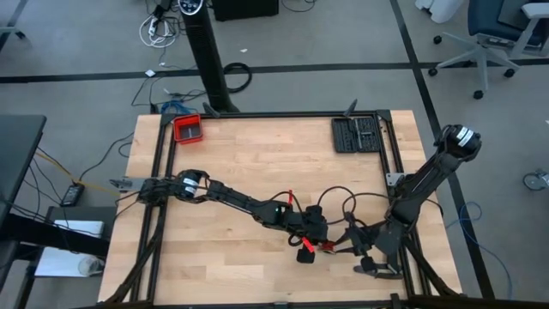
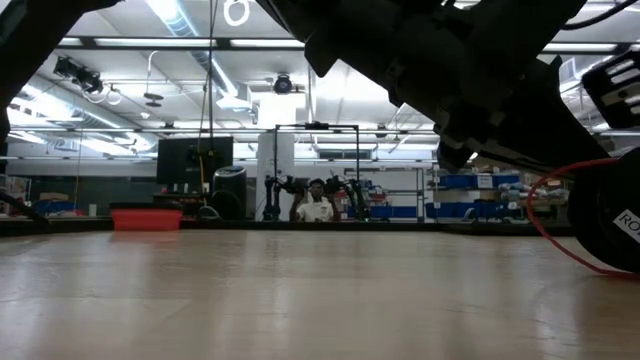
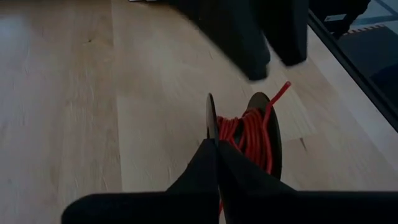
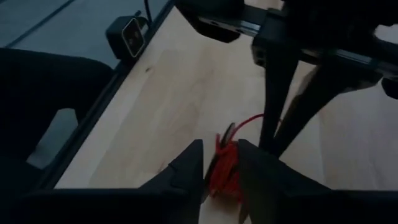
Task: Coil cords
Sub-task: Coil the red wire onto the spool
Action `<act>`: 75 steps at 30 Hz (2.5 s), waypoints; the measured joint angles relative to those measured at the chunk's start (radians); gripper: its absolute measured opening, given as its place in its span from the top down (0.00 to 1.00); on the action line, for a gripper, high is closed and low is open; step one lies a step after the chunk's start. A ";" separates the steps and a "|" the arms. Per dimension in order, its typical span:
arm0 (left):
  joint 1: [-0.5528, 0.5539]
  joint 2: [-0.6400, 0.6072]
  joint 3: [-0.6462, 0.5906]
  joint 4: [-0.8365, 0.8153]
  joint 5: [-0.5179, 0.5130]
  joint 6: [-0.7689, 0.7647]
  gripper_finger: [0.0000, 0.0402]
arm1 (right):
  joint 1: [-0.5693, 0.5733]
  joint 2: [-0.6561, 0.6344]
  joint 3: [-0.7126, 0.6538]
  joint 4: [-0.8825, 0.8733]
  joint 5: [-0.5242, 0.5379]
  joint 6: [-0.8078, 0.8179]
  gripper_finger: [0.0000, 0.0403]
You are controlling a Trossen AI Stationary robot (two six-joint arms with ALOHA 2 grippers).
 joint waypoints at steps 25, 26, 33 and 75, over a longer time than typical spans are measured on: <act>0.000 0.000 -0.002 0.005 -0.002 -0.027 1.00 | -0.023 0.140 0.001 0.125 0.018 -0.053 0.99; 0.000 0.001 -0.002 0.005 -0.003 -0.028 1.00 | -0.019 0.131 0.001 0.108 0.021 -0.046 0.99; 0.001 0.001 -0.002 0.000 0.022 -0.006 1.00 | 0.017 0.026 0.000 -0.036 0.074 -0.023 1.00; 0.002 -0.049 -0.003 -0.133 -0.028 0.027 1.00 | 0.054 -0.043 0.000 -0.367 -0.207 0.243 1.00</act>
